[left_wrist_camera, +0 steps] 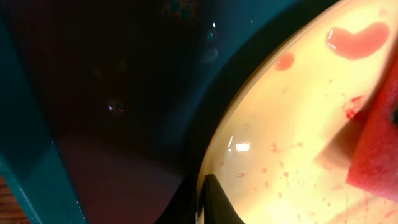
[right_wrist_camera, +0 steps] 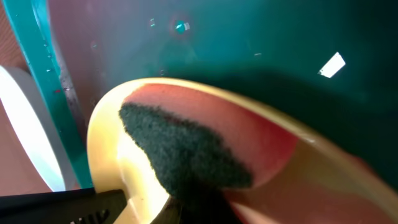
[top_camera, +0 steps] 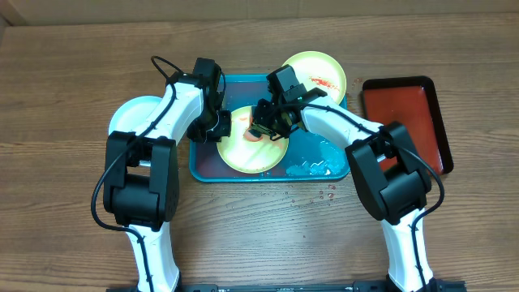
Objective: Clean dirty plates on tray and stack at the side
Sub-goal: 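Scrub the yellow plate with the sponge while left gripper holds it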
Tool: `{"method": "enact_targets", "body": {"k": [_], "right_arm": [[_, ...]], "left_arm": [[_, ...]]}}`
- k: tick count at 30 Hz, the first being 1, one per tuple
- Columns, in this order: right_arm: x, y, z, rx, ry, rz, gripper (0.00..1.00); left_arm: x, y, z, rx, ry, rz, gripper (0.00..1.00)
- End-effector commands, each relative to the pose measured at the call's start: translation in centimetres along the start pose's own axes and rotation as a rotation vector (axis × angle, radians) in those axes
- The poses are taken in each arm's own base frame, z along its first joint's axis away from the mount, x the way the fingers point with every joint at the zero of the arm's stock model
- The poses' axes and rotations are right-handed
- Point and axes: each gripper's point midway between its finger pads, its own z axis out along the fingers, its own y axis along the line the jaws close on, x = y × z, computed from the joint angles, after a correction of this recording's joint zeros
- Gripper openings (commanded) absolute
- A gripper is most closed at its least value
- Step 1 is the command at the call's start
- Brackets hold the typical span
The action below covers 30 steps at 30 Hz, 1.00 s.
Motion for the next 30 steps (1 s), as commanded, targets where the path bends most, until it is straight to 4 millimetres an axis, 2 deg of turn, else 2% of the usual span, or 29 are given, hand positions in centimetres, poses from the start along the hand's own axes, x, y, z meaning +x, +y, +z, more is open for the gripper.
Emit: {"method": "enact_targets", "body": {"k": [1, 5, 9, 11, 15, 20, 22, 26, 28, 30], "right_arm": [[4.2, -0.8, 3.8, 0.033, 0.121, -0.015, 0.04], [5.7, 0.1, 3.6, 0.041, 0.176, -0.070, 0.04], [6.6, -0.7, 2.4, 0.115, 0.228, -0.109, 0.04], [6.3, -1.7, 1.5, 0.188, 0.225, -0.107, 0.03], [4.7, -3.7, -1.2, 0.385, 0.168, -0.115, 0.04], [0.8, -5.3, -5.5, 0.650, -0.017, -0.168, 0.04], [-0.2, -5.4, -6.0, 0.691, -0.077, -0.188, 0.04], [-1.6, -5.2, -4.6, 0.670, -0.130, -0.198, 0.04], [-1.4, -4.9, -3.0, 0.616, -0.107, -0.192, 0.04], [-0.2, -3.9, -0.2, 0.495, -0.021, -0.175, 0.04]], "left_arm": [[0.7, -0.6, 0.6, 0.031, 0.020, -0.014, 0.05], [0.7, -0.6, 0.6, 0.031, 0.020, -0.014, 0.04], [0.7, -0.6, 0.6, 0.031, 0.019, -0.014, 0.04], [0.7, -0.6, 0.6, 0.031, 0.019, -0.014, 0.04], [0.7, -0.6, 0.6, 0.031, 0.019, -0.014, 0.04], [0.6, -0.6, 0.6, 0.031, 0.019, -0.014, 0.04], [0.6, -0.6, 0.6, 0.031, 0.017, -0.013, 0.04], [0.6, -0.6, 0.6, 0.032, 0.015, -0.013, 0.04], [0.6, -0.6, 0.6, 0.032, 0.015, -0.013, 0.04], [0.6, -0.6, 0.6, 0.032, 0.016, -0.014, 0.04]]}}
